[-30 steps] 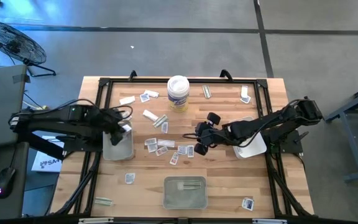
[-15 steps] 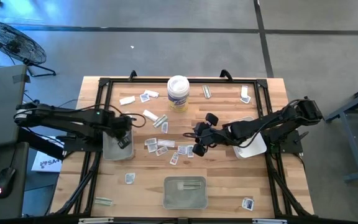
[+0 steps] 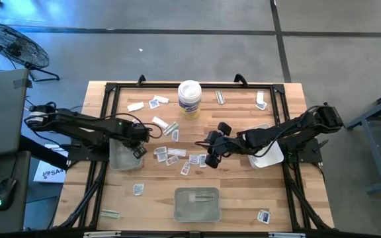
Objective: Pick & Place First Aid Supplies
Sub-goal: Put the blue alcohol pad into the top gray bin
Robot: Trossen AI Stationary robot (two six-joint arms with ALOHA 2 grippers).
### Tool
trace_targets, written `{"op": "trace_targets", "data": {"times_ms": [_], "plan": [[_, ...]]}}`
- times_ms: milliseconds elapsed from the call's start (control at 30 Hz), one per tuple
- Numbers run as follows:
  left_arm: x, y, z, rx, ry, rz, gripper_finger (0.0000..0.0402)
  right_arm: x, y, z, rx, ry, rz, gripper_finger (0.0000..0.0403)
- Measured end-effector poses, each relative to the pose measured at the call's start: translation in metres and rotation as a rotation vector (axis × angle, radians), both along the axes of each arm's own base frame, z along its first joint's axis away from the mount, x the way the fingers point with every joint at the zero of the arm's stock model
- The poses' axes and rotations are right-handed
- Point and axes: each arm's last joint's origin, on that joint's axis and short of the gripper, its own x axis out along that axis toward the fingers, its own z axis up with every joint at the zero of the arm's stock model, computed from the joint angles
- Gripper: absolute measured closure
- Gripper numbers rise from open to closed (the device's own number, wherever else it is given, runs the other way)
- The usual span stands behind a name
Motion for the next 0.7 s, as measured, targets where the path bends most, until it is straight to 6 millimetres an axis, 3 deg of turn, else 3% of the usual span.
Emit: {"op": "trace_targets", "data": {"times_ms": [300,700], "plan": [[-0.005,-0.001,-0.017,-0.019,0.021,0.032,0.0401,0.000,0.000,0.000,0.001,0.001,0.001,0.0281],[0.002,0.001,-0.011,0.024,-0.012,0.010,0.0401,0.001,0.000,0.001,0.003,-0.012,0.001,0.0281]]}}
